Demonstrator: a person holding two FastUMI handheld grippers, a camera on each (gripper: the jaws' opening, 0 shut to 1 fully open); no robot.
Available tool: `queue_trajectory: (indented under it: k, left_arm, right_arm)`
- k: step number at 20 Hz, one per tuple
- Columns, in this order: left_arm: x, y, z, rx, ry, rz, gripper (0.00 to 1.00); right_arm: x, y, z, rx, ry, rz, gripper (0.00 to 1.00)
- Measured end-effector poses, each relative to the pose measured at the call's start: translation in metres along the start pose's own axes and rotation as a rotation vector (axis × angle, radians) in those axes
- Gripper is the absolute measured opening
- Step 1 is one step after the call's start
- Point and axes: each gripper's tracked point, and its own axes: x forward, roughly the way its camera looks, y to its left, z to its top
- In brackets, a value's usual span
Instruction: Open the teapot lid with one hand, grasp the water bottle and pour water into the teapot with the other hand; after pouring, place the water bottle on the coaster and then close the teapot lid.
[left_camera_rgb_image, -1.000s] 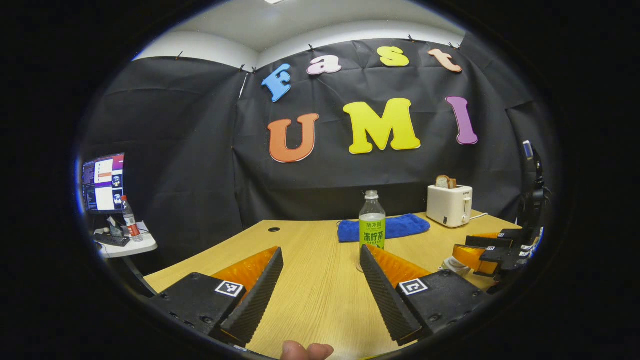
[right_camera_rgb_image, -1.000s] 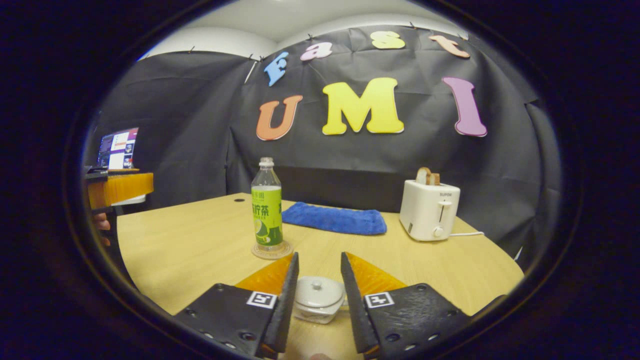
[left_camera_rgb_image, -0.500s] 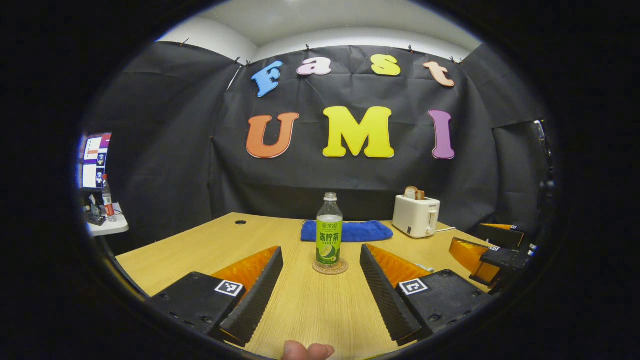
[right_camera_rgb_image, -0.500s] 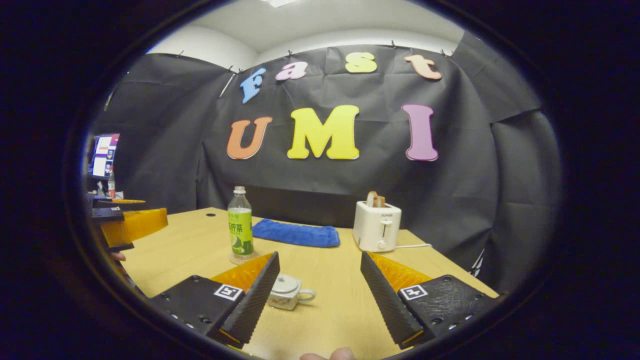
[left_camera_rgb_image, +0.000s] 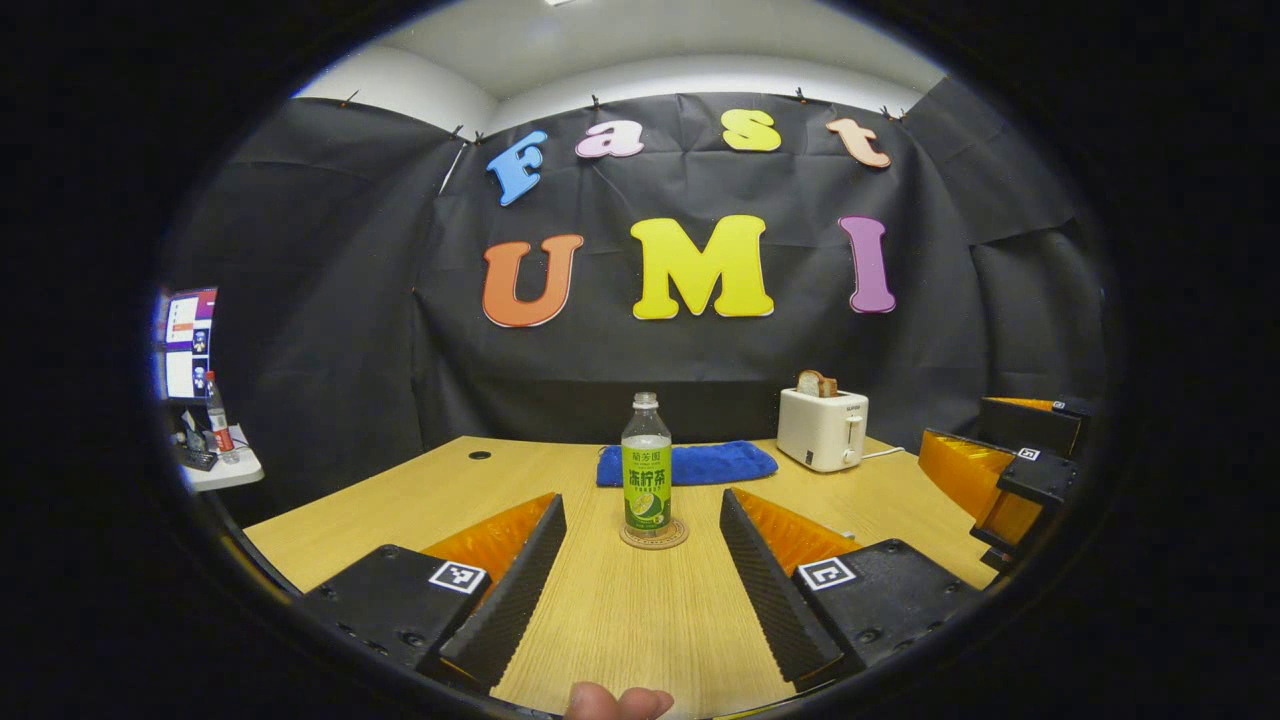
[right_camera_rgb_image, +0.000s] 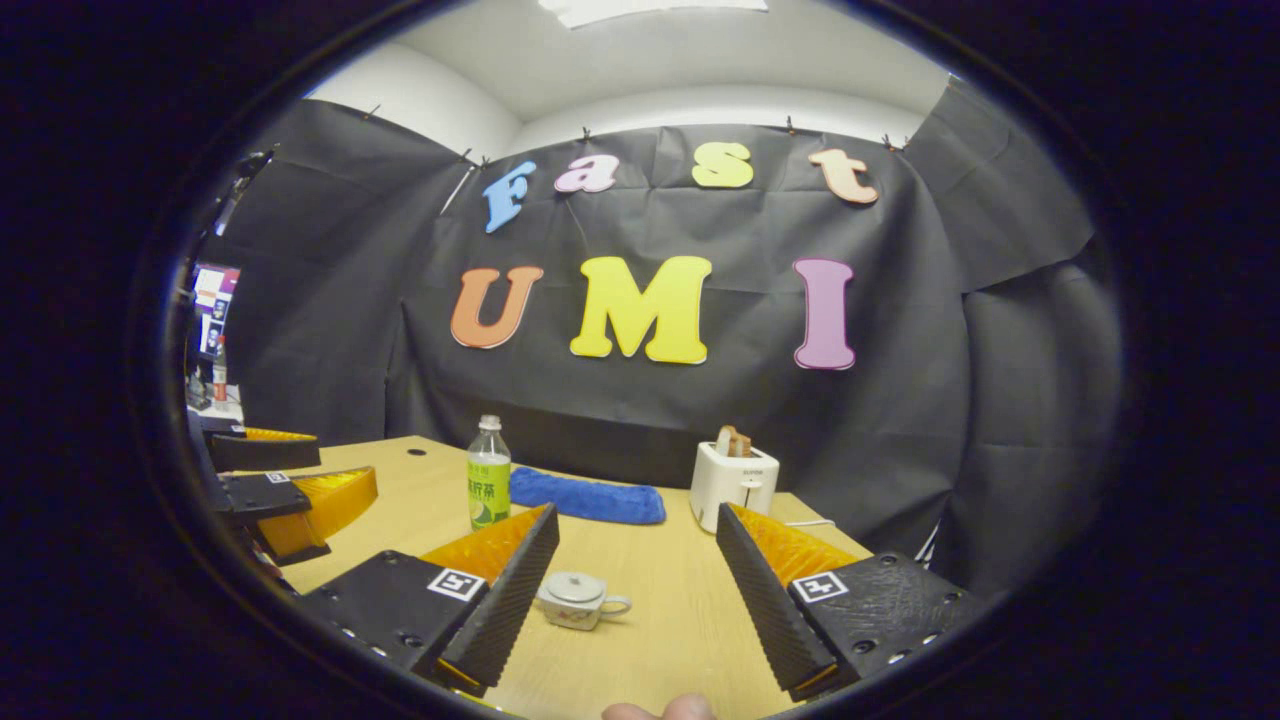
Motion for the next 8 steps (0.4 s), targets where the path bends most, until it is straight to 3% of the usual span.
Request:
queue_trajectory:
  k: [8]
  left_arm:
    - [-0.007,0.003,0.012,-0.025,-0.030,0.005,0.97]
  right_arm:
    - [-0.004,-0.003,0.005,0.015,-0.018,-0.042,0.95]
